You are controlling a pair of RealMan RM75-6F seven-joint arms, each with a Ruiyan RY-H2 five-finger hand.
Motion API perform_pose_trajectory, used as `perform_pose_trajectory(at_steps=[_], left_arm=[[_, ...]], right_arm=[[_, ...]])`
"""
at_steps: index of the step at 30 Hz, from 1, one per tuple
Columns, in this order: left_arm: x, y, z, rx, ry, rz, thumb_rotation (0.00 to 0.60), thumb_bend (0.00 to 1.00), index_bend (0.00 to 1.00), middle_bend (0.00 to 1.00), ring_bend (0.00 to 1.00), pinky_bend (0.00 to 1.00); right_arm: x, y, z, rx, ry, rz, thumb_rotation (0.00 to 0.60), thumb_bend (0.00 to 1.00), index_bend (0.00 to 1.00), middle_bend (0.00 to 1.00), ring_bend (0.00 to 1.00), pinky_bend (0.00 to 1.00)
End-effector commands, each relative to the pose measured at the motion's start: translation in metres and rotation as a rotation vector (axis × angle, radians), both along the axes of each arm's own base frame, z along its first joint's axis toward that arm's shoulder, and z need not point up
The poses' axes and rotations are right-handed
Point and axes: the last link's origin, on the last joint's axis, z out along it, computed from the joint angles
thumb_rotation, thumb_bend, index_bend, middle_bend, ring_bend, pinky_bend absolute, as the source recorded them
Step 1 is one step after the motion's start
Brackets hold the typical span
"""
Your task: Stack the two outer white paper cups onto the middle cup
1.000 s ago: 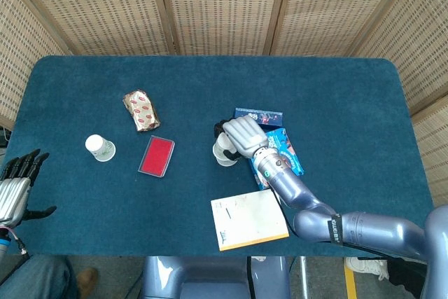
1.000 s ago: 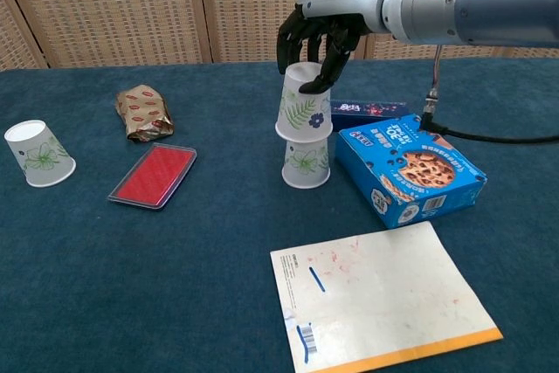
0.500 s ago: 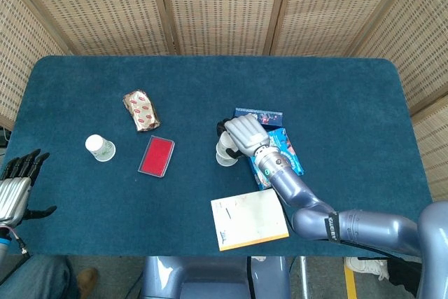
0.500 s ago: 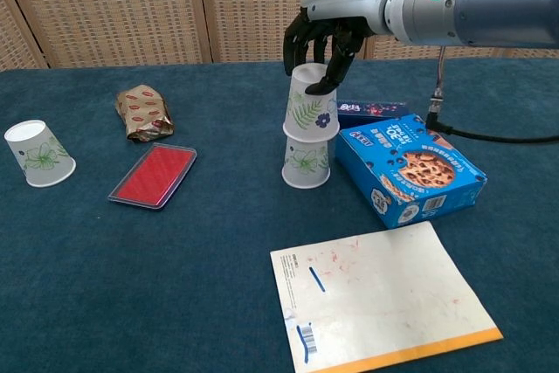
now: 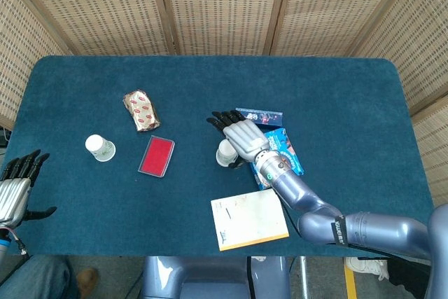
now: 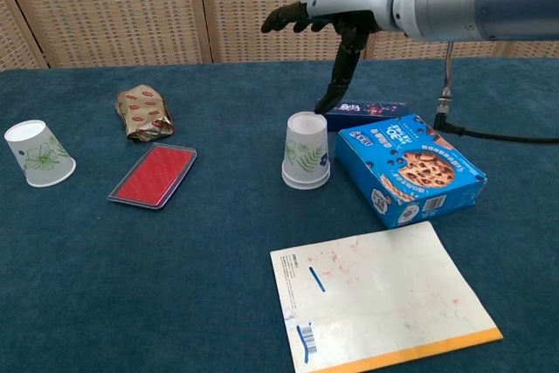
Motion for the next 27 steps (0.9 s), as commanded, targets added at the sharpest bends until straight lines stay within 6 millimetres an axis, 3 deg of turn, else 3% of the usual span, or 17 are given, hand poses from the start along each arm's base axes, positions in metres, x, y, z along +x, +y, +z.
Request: perform_pose_trajectory(at_steps=[1,8,14,19,24,27], left_arm=[[0.0,0.001,0.0,0.002,0.0,-0.006,0.6,0.0,0.0,0.0,0.0,0.0],[0.001,0.011,-0.002,0.009,0.009,-0.048,0.6,0.0,0.0,0.0,0.0,0.0],[-0.003,0.047,-0.003,0.027,0.095,-0.151,0.6,0.0,0.0,0.0,0.0,0.0],[-0.012,0.093,-0.005,0.023,0.178,-0.267,0.6,0.0,0.0,0.0,0.0,0.0],[-0.032,0.114,-0.019,-0.053,0.182,-0.318,0.6,0.0,0.0,0.0,0.0,0.05],[-0.037,0.122,-0.026,-0.091,0.18,-0.32,0.6,0.0,0.02,0.02,0.02,0.08]], right_arm=[[-0.014,0.002,0.014,-0.051,0.023,0.023,0.6,0.0,0.0,0.0,0.0,0.0],[-0.065,0.002,0.039,-0.162,0.147,0.094,0.6,0.0,0.0,0.0,0.0,0.0],[-0.128,0.016,0.068,-0.254,0.204,0.191,0.6,0.0,0.0,0.0,0.0,0.0],[-0.184,0.058,0.094,-0.333,0.2,0.246,0.6,0.0,0.0,0.0,0.0,0.0],[-0.209,0.107,0.098,-0.374,0.2,0.168,0.6,0.0,0.0,0.0,0.0,0.0],[-0.215,0.123,0.1,-0.402,0.181,0.127,0.6,0.0,0.0,0.0,0.0,0.0]])
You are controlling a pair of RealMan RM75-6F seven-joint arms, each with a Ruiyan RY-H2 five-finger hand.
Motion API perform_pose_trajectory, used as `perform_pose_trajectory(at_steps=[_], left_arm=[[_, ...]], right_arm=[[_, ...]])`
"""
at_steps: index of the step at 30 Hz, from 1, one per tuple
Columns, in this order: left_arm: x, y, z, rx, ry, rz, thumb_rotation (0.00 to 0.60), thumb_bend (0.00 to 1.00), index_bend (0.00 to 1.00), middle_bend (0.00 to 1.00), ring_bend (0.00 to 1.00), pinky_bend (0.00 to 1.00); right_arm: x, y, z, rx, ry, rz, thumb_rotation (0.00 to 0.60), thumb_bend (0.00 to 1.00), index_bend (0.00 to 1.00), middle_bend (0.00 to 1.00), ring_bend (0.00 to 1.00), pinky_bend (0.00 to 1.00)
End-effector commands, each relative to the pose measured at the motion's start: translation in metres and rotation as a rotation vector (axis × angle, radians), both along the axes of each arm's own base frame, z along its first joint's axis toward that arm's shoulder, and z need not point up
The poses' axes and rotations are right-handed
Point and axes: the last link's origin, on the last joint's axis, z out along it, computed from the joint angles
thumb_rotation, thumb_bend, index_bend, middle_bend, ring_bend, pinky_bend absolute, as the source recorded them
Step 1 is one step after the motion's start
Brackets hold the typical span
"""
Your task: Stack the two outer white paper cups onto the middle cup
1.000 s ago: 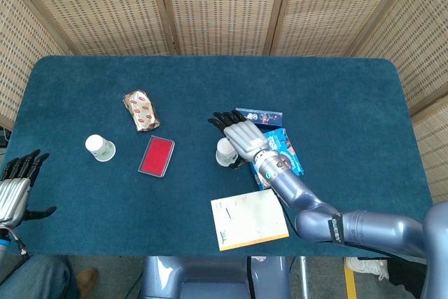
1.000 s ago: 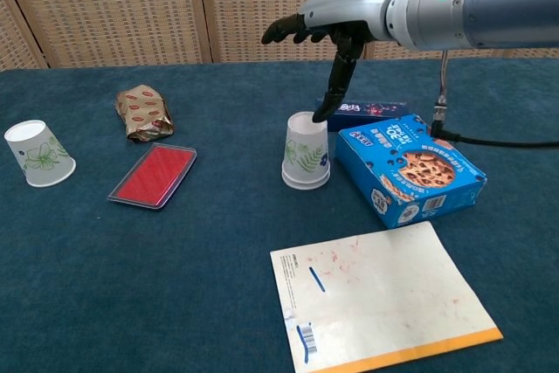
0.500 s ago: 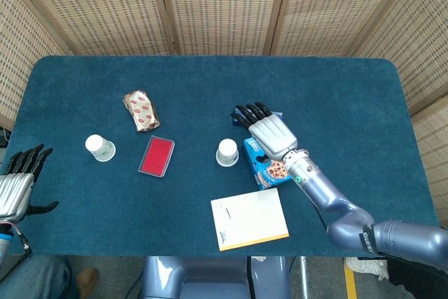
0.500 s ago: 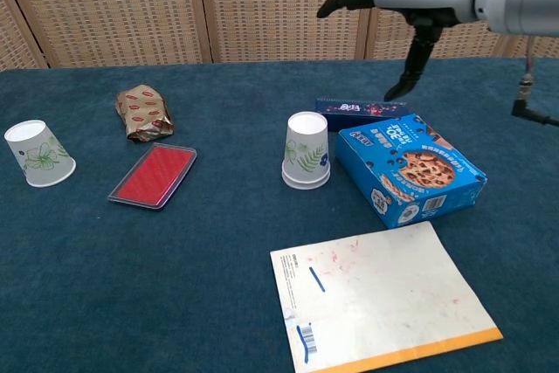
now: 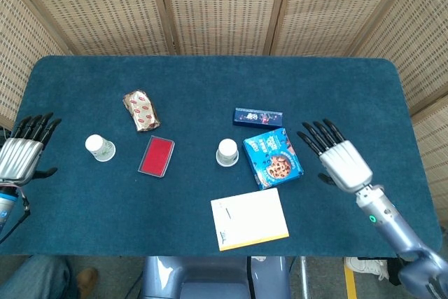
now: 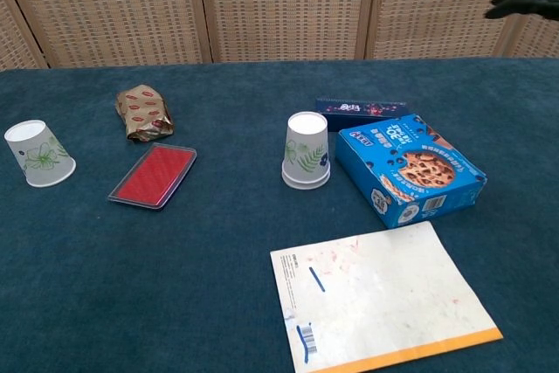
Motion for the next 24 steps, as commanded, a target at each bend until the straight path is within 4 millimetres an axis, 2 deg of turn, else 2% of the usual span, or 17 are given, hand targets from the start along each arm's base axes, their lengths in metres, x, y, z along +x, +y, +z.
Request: perform_pose_trajectory(at_steps=[1,3,8,24], left_arm=[[-0.001,0.021,-0.025,-0.102,-0.014,-0.033,0.6,0.0,0.03,0.03,0.03,0.1],[-0.003,0.029,-0.034,-0.129,-0.019,-0.03,0.6,0.0,0.07,0.08,0.07,0.13],[-0.007,0.042,-0.049,-0.159,-0.022,0.007,0.6,0.0,0.11,0.13,0.11,0.16],[-0.006,0.072,-0.074,-0.16,-0.062,0.086,0.6,0.13,0.19,0.22,0.26,0.36]], right_arm=[[-0.016,0.034,0.005,-0.049,-0.007,-0.049,0.6,0.0,0.0,0.0,0.0,0.0],[-0.022,0.049,0.006,-0.085,-0.051,-0.084,0.6,0.0,0.0,0.0,0.0,0.0],[-0.032,0.061,0.012,-0.12,-0.1,-0.115,0.6,0.0,0.0,0.0,0.0,0.0],[-0.042,0.06,0.019,-0.137,-0.137,-0.145,0.6,0.0,0.01,0.0,0.0,0.0]])
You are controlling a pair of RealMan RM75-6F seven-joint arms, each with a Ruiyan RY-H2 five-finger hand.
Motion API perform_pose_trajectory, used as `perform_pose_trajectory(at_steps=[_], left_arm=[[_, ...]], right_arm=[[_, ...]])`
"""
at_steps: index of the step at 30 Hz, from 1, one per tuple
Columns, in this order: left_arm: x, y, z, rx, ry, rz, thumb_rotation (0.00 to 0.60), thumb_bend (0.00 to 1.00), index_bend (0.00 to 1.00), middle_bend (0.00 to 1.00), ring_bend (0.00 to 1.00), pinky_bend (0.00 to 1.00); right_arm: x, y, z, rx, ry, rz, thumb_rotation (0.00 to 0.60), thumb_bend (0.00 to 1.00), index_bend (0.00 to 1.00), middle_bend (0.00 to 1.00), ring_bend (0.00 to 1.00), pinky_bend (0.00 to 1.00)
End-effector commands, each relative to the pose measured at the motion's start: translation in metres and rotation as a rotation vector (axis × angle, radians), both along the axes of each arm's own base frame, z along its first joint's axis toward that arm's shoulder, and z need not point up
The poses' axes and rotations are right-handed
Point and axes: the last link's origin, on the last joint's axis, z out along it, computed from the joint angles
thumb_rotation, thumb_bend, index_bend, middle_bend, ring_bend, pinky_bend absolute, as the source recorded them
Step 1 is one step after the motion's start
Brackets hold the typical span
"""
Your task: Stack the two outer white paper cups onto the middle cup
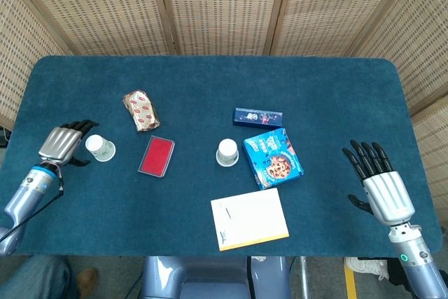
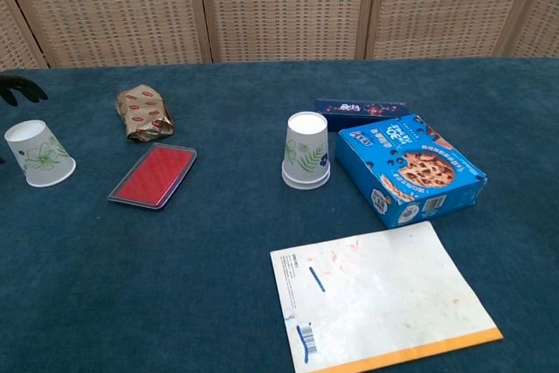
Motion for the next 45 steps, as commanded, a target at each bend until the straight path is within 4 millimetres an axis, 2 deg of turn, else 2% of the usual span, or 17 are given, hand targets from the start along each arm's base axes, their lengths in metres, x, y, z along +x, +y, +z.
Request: perform_pose_trajectory(at_steps=[1,7,9,13,19,23,25,27,30,33,36,39,42,45], left_arm=[[0.0,0.006,-0.003,-0.001,0.006,0.011,0.6,0.13,0.21,0.23,0.26,0.36],[0.003,0.015,-0.011,-0.005,0.006,0.017,0.6,0.15,0.3,0.3,0.31,0.41],[0.004,0.017,-0.014,-0.002,-0.027,0.026,0.6,0.2,0.38,0.36,0.37,0.45],[0.006,0.02,-0.012,0.006,-0.023,0.011,0.6,0.23,0.49,0.46,0.45,0.5],[0.02,0.02,-0.001,0.023,-0.065,-0.039,0.6,0.23,0.53,0.48,0.47,0.52],[0.041,0.019,0.011,0.042,-0.115,-0.112,0.6,0.23,0.53,0.48,0.47,0.52],[0.059,0.02,0.018,0.052,-0.147,-0.167,0.6,0.23,0.53,0.48,0.47,0.52],[0.086,0.02,0.025,0.054,-0.187,-0.239,0.6,0.23,0.53,0.48,0.47,0.52],[0.148,0.022,0.027,0.023,-0.266,-0.382,0.6,0.23,0.53,0.48,0.47,0.52],[0.179,0.025,0.023,0.004,-0.257,-0.447,0.6,0.23,0.54,0.49,0.47,0.52],[0.24,0.03,0.0,-0.072,-0.235,-0.544,0.6,0.23,0.54,0.49,0.48,0.52],[0.274,0.036,-0.02,-0.118,-0.206,-0.568,0.6,0.23,0.54,0.49,0.48,0.52],[0.3,0.041,-0.042,-0.158,-0.16,-0.587,0.6,0.23,0.54,0.49,0.48,0.52],[0.312,0.043,-0.057,-0.188,-0.14,-0.582,0.6,0.23,0.54,0.49,0.48,0.52]], right_arm=[[0.0,0.0,0.0,0.0,-0.003,-0.001,0.6,0.0,0.01,0.0,0.0,0.0],[0.002,0.002,0.001,-0.003,-0.014,0.01,0.6,0.0,0.01,0.0,0.0,0.0],[0.003,0.003,0.002,-0.002,-0.015,0.011,0.6,0.0,0.01,0.0,0.0,0.0],[0.003,0.004,0.002,-0.001,-0.019,0.011,0.6,0.0,0.01,0.0,0.0,0.0],[0.003,0.004,0.002,0.0,-0.023,0.011,0.6,0.0,0.01,0.0,0.0,0.0],[0.003,0.004,0.004,-0.003,-0.028,0.008,0.6,0.0,0.01,0.0,0.0,0.0],[0.004,0.004,0.004,-0.005,-0.03,0.008,0.6,0.0,0.01,0.0,0.0,0.0],[0.003,0.004,0.005,-0.006,-0.033,0.007,0.6,0.0,0.01,0.0,0.0,0.0],[0.003,0.003,0.007,-0.012,-0.036,0.004,0.6,0.0,0.01,0.0,0.0,0.0],[0.002,0.003,0.009,-0.018,-0.038,0.002,0.6,0.0,0.01,0.0,0.0,0.0],[0.0,0.003,0.013,-0.032,-0.043,-0.006,0.6,0.0,0.01,0.0,0.0,0.0],[-0.001,0.002,0.017,-0.043,-0.049,-0.013,0.6,0.0,0.01,0.0,0.0,0.0],[-0.002,0.0,0.019,-0.05,-0.054,-0.02,0.6,0.0,0.01,0.0,0.0,0.0],[-0.004,-0.001,0.02,-0.051,-0.056,-0.026,0.6,0.0,0.01,0.0,0.0,0.0]])
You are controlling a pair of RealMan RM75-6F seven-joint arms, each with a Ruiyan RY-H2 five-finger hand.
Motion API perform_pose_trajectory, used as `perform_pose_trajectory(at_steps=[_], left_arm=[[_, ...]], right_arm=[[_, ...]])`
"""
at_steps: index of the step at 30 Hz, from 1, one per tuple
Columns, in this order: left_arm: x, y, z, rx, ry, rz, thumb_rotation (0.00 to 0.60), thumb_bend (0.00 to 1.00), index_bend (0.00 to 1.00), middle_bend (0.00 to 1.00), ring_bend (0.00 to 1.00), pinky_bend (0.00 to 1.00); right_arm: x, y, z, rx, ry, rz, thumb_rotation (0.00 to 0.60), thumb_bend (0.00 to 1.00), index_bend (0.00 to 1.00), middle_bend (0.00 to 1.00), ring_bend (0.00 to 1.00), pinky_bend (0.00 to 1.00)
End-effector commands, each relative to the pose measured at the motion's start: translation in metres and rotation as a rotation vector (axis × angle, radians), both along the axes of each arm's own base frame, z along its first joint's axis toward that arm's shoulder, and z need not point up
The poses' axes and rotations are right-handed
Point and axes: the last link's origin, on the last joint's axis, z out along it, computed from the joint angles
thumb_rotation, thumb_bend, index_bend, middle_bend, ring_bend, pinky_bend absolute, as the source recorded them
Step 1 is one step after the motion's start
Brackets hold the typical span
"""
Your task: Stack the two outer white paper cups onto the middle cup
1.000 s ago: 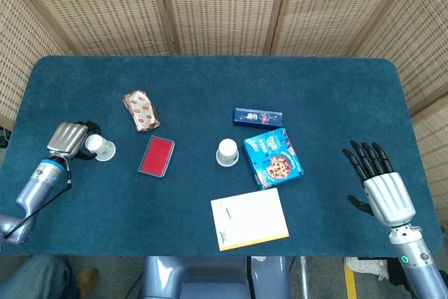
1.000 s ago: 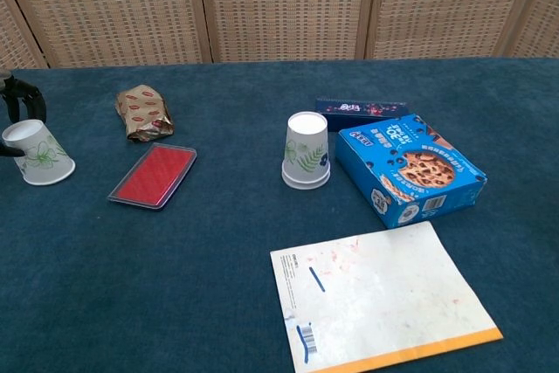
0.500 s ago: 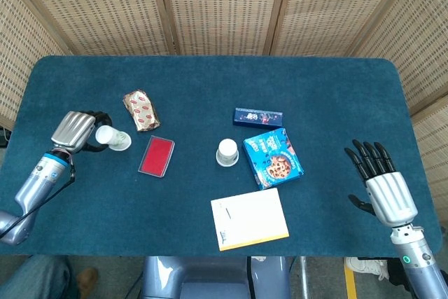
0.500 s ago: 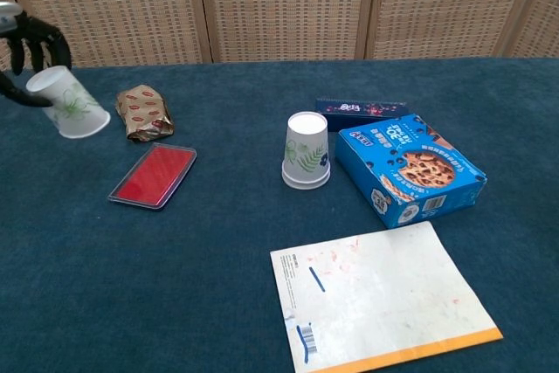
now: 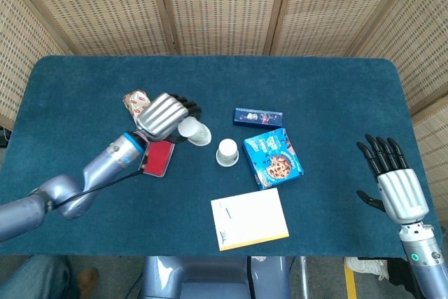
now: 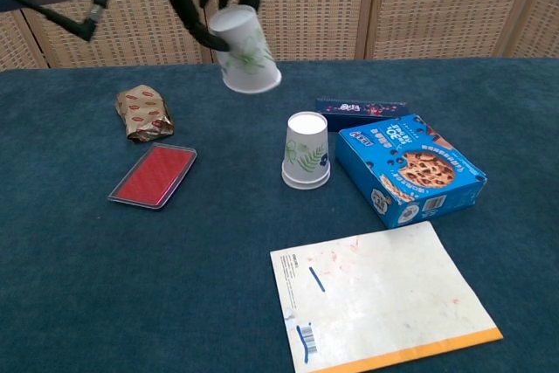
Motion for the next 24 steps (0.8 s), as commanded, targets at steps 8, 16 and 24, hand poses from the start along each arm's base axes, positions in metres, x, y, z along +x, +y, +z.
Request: perform_pose_trajectory(at_steps=[8,16,24], left_arm=[[0.049,0.005,-0.049,-0.04,0.087,-0.039,0.6,0.24,0.54,0.49,0.48,0.52],[0.051,0.007,-0.055,-0.047,0.086,-0.012,0.6,0.24,0.54,0.49,0.48,0.52],[0.049,0.008,-0.068,-0.074,0.103,0.002,0.6,0.24,0.54,0.49,0.48,0.52]], right_arm=[[-0.007,-0.005,0.006,-0.009,-0.018,-0.032,0.6,0.0,0.01,0.0,0.0,0.0],[-0.008,-0.004,0.009,-0.014,-0.027,-0.033,0.6,0.0,0.01,0.0,0.0,0.0],[-0.008,-0.004,0.009,-0.015,-0.024,-0.037,0.6,0.0,0.01,0.0,0.0,0.0]])
